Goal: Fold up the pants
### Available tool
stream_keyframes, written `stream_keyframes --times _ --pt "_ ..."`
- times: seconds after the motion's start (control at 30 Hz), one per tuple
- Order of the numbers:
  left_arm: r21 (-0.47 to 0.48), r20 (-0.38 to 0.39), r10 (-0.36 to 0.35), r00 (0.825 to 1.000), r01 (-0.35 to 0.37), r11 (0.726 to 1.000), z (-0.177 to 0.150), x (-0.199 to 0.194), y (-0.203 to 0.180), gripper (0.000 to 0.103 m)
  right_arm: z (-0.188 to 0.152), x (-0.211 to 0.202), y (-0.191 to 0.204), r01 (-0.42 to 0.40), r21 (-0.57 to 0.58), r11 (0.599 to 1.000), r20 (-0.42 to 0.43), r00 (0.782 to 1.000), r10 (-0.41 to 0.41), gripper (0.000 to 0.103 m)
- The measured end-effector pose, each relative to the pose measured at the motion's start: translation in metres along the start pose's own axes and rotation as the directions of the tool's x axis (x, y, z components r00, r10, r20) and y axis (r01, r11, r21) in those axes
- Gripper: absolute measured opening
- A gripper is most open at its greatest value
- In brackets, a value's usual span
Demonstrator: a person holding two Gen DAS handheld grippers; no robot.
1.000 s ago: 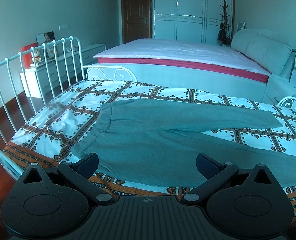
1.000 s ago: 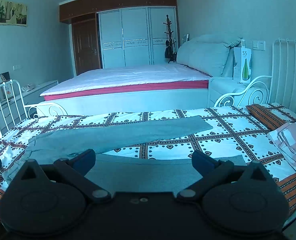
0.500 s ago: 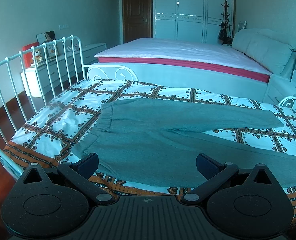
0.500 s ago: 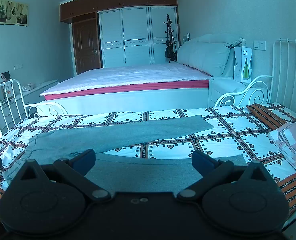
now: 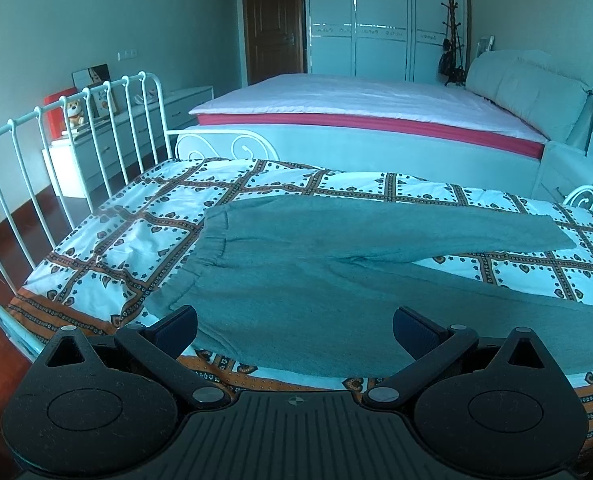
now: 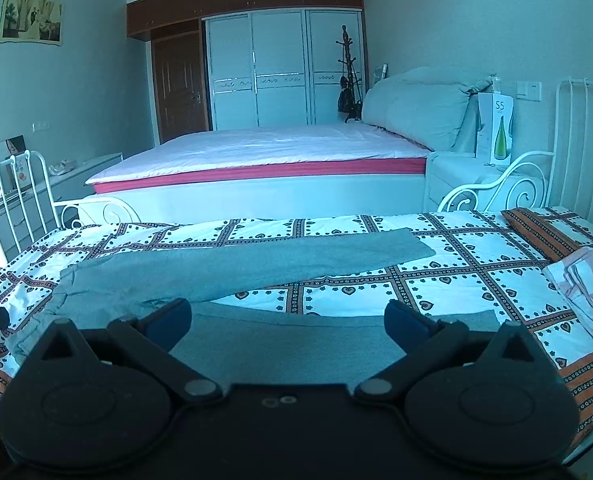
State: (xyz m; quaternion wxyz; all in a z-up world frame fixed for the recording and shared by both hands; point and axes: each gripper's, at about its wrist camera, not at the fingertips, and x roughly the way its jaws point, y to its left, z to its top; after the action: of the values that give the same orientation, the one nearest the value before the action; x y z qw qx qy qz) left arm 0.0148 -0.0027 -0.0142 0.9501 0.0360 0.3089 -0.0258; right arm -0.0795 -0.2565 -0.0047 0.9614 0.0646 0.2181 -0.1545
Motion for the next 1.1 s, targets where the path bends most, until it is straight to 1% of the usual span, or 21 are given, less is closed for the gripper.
stream_keyframes --times 0.2,0.33,0.53,0.6,0.67,0.77,0.9,1.0,1.1 --pt "0.017 -0.001 -0.007 1.0 0.007 1.0 0.006 0.016 -0.002 0.103 0.001 0.015 0.005 -0.021 -0.02 1.0 -0.017 1.0 0.02 0.097" --pt "0.032 -0.006 -0.015 1.0 0.015 0.999 0.016 0.038 0.0 0.103 0.004 0.029 0.009 -0.047 -0.038 0.998 -0.03 0.999 0.046 0.097" --pt "0.087 -0.03 -0.034 0.999 0.037 0.996 0.034 0.086 0.009 0.103 0.014 0.064 0.021 -0.124 -0.084 0.989 -0.065 0.991 0.119 0.097" --pt "0.099 -0.046 -0.047 0.998 0.051 0.994 0.041 0.104 0.013 0.103 0.017 0.078 0.028 -0.148 -0.109 0.983 -0.084 0.987 0.139 0.097" --pt "0.105 -0.073 -0.036 0.997 0.044 0.994 0.048 0.125 0.019 0.103 0.022 0.091 0.035 -0.166 -0.133 0.977 -0.098 0.983 0.154 0.097" --pt "0.123 -0.079 -0.017 0.997 0.027 0.992 0.06 0.15 0.029 0.103 0.03 0.112 0.048 -0.204 -0.163 0.965 -0.113 0.976 0.187 0.097" --pt "0.203 -0.099 0.023 0.995 -0.002 0.979 0.075 0.187 0.039 0.103 0.041 0.14 0.062 -0.275 -0.193 0.942 -0.145 0.957 0.25 0.097" --pt "0.222 -0.104 0.022 0.994 0.002 0.975 0.085 0.215 0.051 0.103 0.049 0.163 0.073 -0.325 -0.221 0.919 -0.157 0.942 0.295 0.097" --pt "0.22 -0.115 -0.007 0.993 0.032 0.975 0.097 0.244 0.065 0.103 0.056 0.188 0.087 -0.349 -0.269 0.898 -0.179 0.934 0.31 0.097"
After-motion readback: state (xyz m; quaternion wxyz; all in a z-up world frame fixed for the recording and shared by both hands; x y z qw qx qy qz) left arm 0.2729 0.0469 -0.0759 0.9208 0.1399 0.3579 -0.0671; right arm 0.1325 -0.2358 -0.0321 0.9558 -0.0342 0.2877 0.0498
